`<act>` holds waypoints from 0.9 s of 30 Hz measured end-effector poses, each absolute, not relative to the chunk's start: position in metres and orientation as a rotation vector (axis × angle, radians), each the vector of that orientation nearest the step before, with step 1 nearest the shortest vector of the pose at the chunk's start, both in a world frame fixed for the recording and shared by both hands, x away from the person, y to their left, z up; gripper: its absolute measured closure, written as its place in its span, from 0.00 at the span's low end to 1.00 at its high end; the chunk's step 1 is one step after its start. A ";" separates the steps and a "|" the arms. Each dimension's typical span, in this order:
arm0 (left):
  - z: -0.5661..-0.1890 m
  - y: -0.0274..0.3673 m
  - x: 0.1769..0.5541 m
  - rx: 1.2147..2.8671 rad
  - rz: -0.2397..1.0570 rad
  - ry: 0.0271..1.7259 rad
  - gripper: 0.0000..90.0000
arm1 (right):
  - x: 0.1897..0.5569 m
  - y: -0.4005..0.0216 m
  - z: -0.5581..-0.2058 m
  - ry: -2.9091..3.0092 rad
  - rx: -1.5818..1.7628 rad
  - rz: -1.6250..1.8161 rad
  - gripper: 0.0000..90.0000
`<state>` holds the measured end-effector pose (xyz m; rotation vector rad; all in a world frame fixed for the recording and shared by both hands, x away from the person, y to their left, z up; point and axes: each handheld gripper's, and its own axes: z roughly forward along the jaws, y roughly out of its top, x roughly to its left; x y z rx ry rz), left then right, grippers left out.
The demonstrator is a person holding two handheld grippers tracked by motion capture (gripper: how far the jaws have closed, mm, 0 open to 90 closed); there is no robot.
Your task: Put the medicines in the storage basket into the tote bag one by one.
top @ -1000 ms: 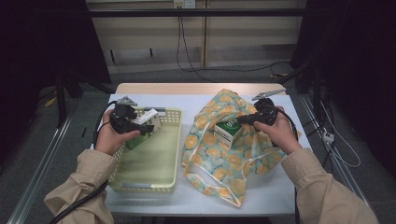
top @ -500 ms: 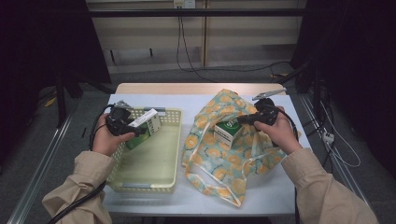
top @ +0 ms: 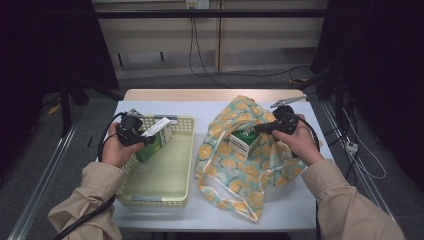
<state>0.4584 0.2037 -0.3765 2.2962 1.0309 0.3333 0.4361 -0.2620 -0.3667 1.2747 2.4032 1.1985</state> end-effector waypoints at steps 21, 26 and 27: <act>-0.306 0.149 0.429 2.217 0.238 0.809 0.69 | 0.434 -0.265 -0.365 2.391 1.276 1.207 1.00; -0.292 0.134 0.423 2.210 0.245 0.763 0.69 | 0.434 -0.266 -0.365 2.392 1.274 1.205 1.00; -0.290 0.131 0.422 2.212 0.243 0.753 0.69 | 0.434 -0.266 -0.365 2.392 1.273 1.207 1.00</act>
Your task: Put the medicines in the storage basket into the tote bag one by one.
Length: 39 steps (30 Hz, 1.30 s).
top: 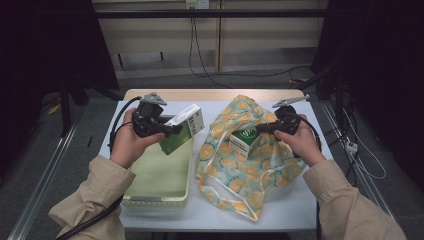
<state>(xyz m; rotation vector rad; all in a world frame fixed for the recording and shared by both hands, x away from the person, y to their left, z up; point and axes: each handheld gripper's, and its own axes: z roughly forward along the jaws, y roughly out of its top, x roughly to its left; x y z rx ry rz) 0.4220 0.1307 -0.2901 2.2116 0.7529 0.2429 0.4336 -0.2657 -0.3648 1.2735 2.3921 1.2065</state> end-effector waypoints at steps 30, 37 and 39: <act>-0.323 0.014 0.390 2.300 0.030 0.473 0.69 | 0.433 -0.271 -0.359 2.372 1.277 1.223 1.00; -0.336 -0.007 0.389 2.323 0.019 0.458 0.69 | 0.433 -0.272 -0.356 2.368 1.274 1.228 1.00; -0.339 -0.013 0.389 2.320 0.014 0.451 0.69 | 0.433 -0.272 -0.356 2.369 1.274 1.228 1.00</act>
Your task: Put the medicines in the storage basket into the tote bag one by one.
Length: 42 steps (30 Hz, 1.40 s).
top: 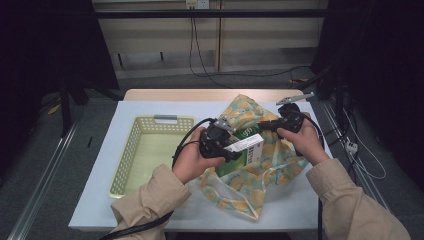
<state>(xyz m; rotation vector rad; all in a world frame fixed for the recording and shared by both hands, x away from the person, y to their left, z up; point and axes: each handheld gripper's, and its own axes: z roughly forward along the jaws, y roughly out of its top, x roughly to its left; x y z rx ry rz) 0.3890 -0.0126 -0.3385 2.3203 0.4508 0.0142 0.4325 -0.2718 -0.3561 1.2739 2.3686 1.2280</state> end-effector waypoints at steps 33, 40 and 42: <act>-0.378 -0.063 0.414 2.298 0.042 0.579 0.69 | 0.433 -0.272 -0.355 2.364 1.269 1.235 1.00; -0.380 -0.071 0.417 2.287 0.050 0.598 0.69 | 0.434 -0.273 -0.352 2.356 1.264 1.237 1.00; -0.381 -0.072 0.418 2.283 0.052 0.603 0.69 | 0.434 -0.273 -0.352 2.358 1.266 1.236 1.00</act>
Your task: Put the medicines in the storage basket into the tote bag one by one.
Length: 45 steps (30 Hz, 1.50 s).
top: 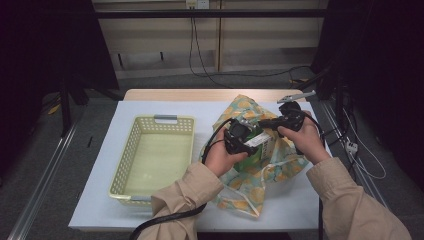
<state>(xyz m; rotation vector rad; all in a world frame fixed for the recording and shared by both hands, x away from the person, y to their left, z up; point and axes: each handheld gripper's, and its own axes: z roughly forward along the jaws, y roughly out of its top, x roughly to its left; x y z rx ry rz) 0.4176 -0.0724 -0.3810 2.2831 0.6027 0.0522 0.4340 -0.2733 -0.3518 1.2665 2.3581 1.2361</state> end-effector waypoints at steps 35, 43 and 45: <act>-0.387 -0.083 0.423 2.279 0.096 0.658 0.69 | 0.434 -0.278 -0.338 2.337 1.256 1.240 1.00; -0.391 -0.089 0.428 2.258 0.098 0.669 0.69 | 0.433 -0.277 -0.337 2.333 1.256 1.240 1.00; -0.391 -0.093 0.429 2.257 0.116 0.661 0.69 | 0.433 -0.276 -0.338 2.334 1.253 1.244 1.00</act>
